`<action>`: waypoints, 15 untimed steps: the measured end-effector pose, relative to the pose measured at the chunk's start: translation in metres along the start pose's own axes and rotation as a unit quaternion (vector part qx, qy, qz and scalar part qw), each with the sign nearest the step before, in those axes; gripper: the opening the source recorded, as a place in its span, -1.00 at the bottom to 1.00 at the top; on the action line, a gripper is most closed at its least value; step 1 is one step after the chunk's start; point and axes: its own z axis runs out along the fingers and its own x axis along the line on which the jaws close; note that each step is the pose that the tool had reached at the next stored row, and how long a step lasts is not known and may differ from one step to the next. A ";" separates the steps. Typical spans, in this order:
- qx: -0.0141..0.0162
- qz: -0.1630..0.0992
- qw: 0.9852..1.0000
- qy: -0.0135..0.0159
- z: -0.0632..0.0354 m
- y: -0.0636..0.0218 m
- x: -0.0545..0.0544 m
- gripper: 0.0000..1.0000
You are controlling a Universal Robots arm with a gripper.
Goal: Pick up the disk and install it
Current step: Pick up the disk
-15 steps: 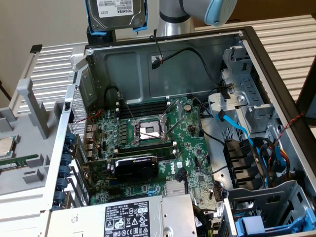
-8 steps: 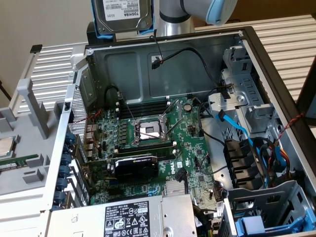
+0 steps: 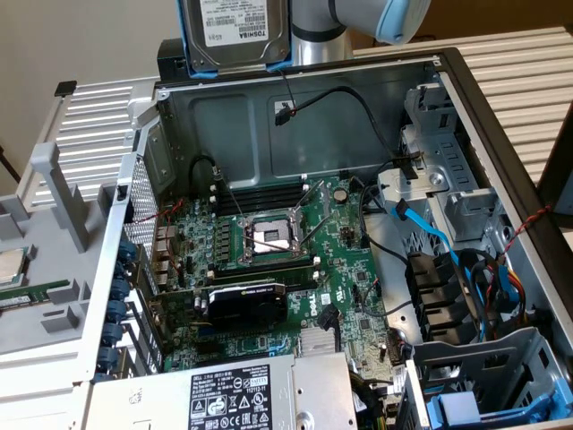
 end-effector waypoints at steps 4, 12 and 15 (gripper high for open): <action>0.007 0.000 1.000 -0.002 0.0026 -0.0018 0.004 -0.27; 0.008 0.001 1.000 -0.002 0.0033 -0.0035 0.005 -0.27; 0.008 0.001 1.000 -0.002 0.0034 -0.0035 0.005 -0.27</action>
